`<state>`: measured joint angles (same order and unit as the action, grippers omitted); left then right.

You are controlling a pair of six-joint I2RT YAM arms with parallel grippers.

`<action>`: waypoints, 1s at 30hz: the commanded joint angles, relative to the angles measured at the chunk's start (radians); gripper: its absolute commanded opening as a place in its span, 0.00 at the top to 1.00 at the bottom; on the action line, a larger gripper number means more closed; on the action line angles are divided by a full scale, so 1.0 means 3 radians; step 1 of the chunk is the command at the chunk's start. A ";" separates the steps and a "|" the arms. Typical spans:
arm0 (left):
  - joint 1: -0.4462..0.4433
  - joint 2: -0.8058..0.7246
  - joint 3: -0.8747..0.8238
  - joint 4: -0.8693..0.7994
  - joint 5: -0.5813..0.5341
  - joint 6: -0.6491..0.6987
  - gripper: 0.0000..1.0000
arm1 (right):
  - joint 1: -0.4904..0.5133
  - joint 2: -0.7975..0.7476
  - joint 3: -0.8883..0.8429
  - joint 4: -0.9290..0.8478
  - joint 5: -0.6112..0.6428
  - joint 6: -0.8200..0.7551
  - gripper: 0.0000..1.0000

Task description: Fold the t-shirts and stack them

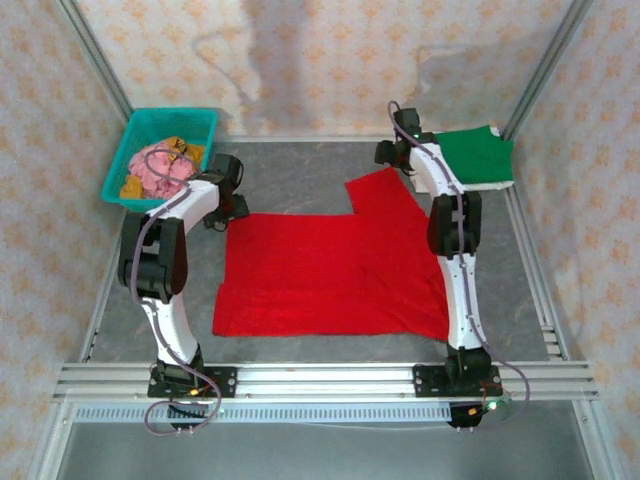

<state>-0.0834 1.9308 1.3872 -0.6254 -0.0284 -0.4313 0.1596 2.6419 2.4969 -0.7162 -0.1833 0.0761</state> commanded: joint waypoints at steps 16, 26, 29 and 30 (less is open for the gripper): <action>0.0017 0.0402 0.0286 -0.0147 0.0194 0.0203 0.56 | -0.0002 0.0438 0.0379 -0.0412 -0.0585 0.0202 0.54; 0.0037 0.0501 0.0496 -0.0230 0.0021 0.0205 0.31 | 0.0029 0.0412 0.0446 -0.0347 -0.0599 0.0229 0.53; 0.0065 0.0570 0.0581 -0.0236 0.0055 0.0205 0.32 | 0.0042 0.0428 0.0444 -0.0325 -0.0646 0.0238 0.52; 0.0077 0.0599 0.0611 -0.0242 0.0088 0.0217 0.35 | 0.0047 0.0442 0.0447 -0.0324 -0.0674 0.0239 0.53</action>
<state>-0.0792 2.0716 1.5284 -0.6621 0.0162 -0.3733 0.1490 2.7373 2.6053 -0.7887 -0.3447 0.1379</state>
